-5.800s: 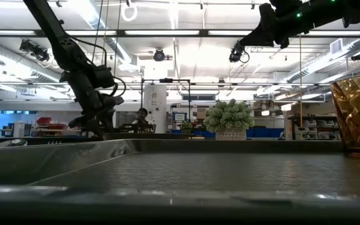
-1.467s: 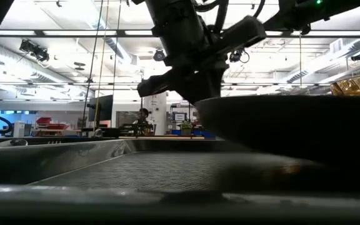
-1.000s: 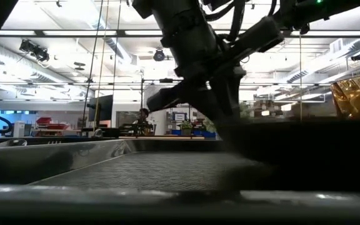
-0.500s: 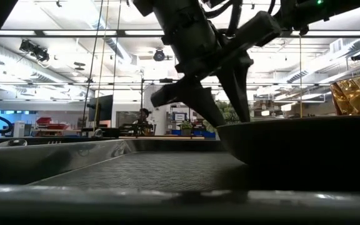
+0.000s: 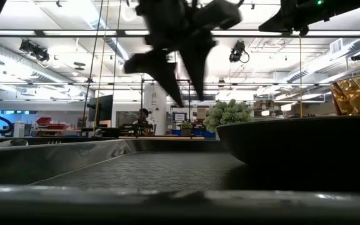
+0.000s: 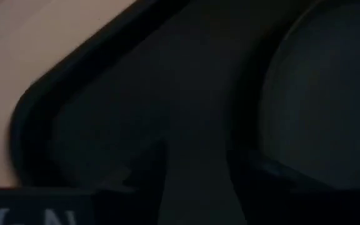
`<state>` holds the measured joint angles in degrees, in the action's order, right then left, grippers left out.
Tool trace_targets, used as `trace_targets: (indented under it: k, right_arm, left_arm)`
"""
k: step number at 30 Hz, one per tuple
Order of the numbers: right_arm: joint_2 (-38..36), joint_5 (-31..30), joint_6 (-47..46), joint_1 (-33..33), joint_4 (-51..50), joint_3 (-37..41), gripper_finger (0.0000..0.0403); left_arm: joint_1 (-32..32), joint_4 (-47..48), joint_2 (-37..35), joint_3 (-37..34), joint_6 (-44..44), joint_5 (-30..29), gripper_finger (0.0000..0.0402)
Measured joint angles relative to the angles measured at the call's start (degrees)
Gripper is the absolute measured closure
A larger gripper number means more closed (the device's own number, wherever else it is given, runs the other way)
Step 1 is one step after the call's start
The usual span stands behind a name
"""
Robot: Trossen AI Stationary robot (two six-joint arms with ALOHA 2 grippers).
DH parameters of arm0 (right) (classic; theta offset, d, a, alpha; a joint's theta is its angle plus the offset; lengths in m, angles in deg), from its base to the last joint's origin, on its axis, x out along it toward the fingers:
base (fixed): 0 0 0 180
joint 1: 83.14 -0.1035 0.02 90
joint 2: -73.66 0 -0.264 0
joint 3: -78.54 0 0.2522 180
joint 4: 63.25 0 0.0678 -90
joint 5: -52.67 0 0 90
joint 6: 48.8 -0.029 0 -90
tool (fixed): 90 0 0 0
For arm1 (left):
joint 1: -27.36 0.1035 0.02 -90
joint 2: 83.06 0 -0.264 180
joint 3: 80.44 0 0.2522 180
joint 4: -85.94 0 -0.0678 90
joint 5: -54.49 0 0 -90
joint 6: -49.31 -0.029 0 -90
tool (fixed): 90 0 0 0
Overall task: Pick and place plate/cup/fork/spoon on tray
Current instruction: Put the orange fork on the black tray on the left of the black plate
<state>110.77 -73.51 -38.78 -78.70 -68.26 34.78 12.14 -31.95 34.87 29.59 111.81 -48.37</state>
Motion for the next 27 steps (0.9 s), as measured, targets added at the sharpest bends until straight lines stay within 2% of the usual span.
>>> trace_targets:
  k: [6,14,20,27]
  right_arm:
    - [0.0,1.7,-2.2,0.0,-1.9,0.0,0.0396]
    - [0.0,4.1,-3.7,0.0,-2.0,0.0,0.0396]
    - [0.0,7.7,-4.5,0.0,-1.9,0.0,0.0396]
    - [0.0,8.4,-4.5,0.0,-2.5,0.0,0.0396]
  left_arm:
    - [-3.6,11.5,-0.5,0.0,10.3,0.6,0.0247]
    - [-9.0,19.1,-0.7,0.0,25.6,0.0,0.0259]
    - [-12.3,23.2,-0.7,0.0,37.4,0.0,0.0260]
    - [-15.3,23.9,-0.7,0.0,43.3,-1.0,0.0260]
